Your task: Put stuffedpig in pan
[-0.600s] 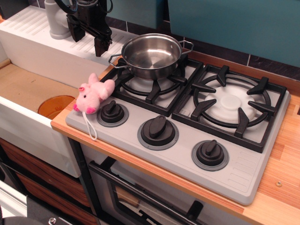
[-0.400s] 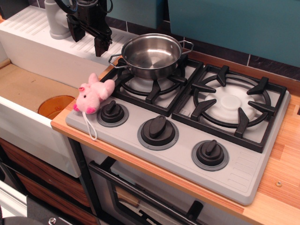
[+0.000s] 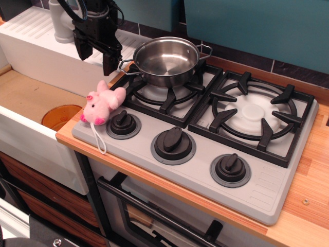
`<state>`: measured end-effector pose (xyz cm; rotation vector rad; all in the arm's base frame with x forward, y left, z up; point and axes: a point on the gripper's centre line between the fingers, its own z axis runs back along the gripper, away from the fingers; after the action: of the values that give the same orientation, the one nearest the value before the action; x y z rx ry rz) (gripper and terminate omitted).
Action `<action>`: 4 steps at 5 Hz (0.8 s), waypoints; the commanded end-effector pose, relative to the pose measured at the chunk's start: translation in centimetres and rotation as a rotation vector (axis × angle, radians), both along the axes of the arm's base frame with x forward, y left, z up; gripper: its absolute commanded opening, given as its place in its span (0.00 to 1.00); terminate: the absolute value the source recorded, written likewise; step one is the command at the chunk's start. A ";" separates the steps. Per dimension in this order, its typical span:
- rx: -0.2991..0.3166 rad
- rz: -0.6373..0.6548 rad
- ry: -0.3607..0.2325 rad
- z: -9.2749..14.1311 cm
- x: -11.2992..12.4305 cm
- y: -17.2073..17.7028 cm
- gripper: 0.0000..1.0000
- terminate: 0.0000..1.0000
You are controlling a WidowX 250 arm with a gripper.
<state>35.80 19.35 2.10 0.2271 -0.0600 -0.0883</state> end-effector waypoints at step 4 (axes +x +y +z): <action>-0.036 0.022 -0.018 10.2 -1.6 -1.4 1.00 0.00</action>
<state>33.80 17.41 8.65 0.1396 0.0087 -0.0697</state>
